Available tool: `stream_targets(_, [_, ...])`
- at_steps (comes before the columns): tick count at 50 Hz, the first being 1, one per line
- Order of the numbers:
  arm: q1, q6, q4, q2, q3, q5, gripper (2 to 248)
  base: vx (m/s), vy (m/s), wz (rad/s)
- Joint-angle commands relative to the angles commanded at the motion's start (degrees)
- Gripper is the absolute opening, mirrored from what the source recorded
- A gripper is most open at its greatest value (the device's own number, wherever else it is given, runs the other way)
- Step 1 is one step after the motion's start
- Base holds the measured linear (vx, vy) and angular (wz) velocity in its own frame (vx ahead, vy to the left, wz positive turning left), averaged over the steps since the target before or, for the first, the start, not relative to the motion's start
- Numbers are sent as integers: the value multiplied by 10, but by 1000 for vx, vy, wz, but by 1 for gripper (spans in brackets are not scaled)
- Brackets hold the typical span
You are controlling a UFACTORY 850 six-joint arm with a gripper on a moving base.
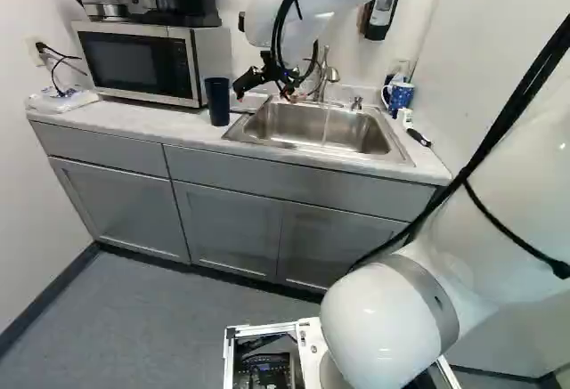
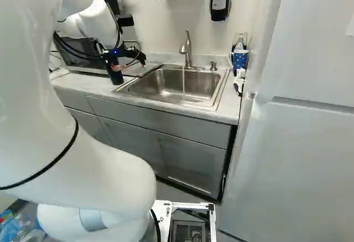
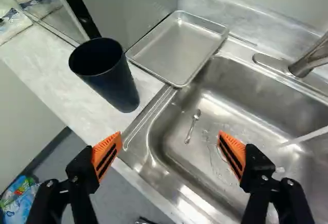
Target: Rinse the cup and place it in the tray
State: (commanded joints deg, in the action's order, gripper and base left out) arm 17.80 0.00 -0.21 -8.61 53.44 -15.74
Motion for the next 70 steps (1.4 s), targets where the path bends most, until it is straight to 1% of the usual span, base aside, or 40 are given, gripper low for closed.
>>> stream_targets(18, [31, 0, 0, 27, 14, 0, 247, 0, 0, 0])
stream_targets(31, [48, 0, 0, 52, 20, 2, 247, 0, 0, 0])
stream_targets(39, [56, 0, 0, 65, 22, 11, 247, 0, 0, 0])
stream_targets(53, [64, 0, 0, 79, 17, 40, 247, 0, 0, 0])
stream_targets(70, [65, 0, 0, 97, 12, 89, 247, 0, 0, 0])
